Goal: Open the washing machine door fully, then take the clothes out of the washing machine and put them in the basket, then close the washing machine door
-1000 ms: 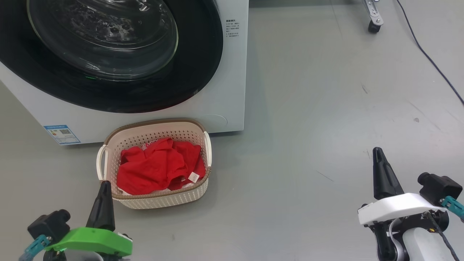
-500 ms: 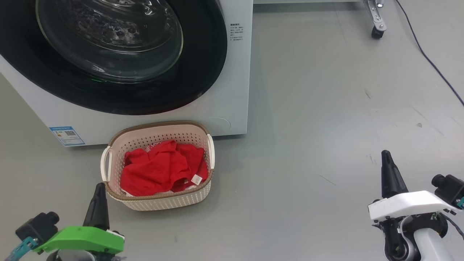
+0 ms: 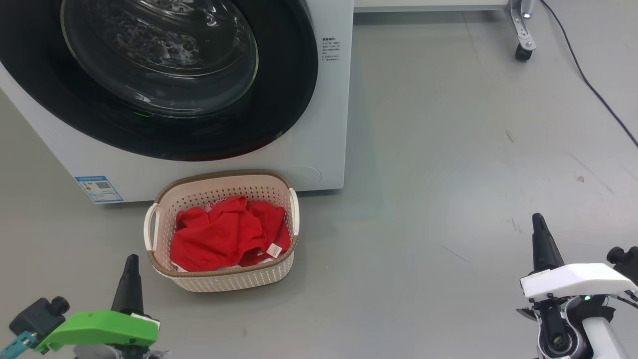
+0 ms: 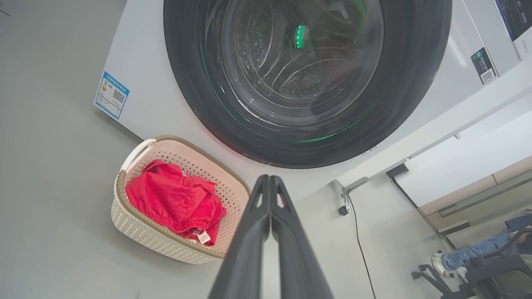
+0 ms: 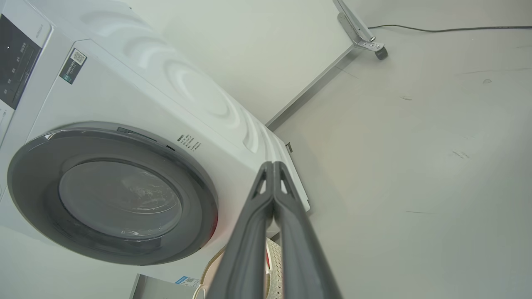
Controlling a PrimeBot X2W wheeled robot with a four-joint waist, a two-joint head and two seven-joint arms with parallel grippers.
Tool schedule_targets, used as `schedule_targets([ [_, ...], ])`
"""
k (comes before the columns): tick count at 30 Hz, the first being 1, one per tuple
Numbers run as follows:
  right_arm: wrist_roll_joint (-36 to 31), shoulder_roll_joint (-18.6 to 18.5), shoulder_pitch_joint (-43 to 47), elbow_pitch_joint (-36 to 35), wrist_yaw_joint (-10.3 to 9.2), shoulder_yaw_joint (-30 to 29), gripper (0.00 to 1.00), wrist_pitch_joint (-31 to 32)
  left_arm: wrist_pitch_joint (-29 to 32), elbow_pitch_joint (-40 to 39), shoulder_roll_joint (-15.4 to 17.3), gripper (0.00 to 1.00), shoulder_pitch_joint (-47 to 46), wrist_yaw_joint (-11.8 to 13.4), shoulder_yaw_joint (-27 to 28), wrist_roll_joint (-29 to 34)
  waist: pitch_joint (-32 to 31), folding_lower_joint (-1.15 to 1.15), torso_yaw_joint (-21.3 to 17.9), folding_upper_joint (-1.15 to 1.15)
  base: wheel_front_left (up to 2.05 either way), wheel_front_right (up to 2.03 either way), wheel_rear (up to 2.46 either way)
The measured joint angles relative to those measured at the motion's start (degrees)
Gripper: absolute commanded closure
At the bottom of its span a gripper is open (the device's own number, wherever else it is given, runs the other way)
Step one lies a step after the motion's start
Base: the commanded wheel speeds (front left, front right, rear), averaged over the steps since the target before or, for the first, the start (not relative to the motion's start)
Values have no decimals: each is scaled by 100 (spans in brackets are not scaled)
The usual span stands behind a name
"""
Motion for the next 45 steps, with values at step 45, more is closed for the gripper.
schedule_targets([
  [45, 3373, 15, -29, 321, 97, -579, 100, 758, 812, 69, 23, 100, -45, 0, 356, -2984, -261, 0, 215, 0, 0, 0, 0],
])
